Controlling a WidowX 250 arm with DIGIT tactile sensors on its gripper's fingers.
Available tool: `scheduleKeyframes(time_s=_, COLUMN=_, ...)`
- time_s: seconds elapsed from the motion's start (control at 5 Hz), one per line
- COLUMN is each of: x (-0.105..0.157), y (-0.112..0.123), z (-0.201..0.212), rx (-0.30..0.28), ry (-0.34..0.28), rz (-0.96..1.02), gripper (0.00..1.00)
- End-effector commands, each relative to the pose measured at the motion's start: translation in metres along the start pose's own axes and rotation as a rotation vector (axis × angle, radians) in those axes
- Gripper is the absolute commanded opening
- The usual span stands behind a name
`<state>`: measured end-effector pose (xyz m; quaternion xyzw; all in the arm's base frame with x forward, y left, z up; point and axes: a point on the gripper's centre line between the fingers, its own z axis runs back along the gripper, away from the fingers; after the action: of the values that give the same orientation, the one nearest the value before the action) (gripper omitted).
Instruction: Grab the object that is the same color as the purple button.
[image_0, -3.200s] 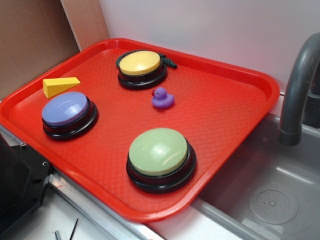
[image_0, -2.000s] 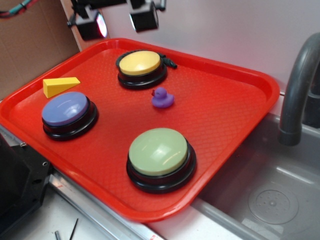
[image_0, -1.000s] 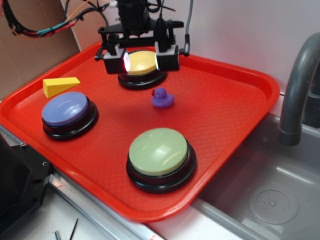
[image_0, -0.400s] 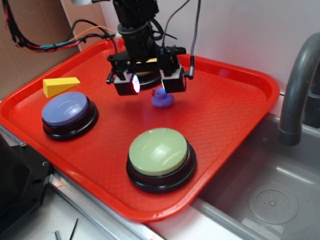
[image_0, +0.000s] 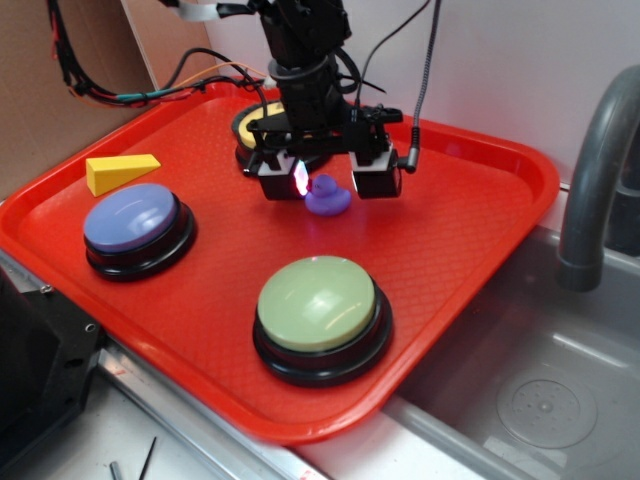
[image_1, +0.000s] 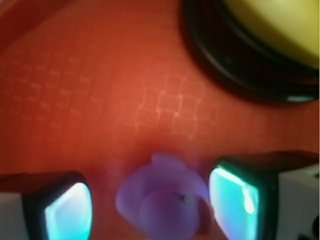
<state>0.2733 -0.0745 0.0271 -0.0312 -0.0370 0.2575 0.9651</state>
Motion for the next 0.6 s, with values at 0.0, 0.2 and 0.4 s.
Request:
scheduleKeyframes(time_s=0.0, x=0.0093, y=-0.0020, z=0.0018, rx=-0.036, ry=0.012, rz=0.013, gripper=0.93)
scheduleKeyframes(time_s=0.2, x=0.0087, y=0.0016, z=-0.0082, rx=-0.011, ry=0.030, rz=0.020, gripper=0.00)
scheduleKeyframes(time_s=0.4, x=0.0086, y=-0.0001, z=-0.0054, rx=-0.001, ry=0.022, rz=0.018, gripper=0.00)
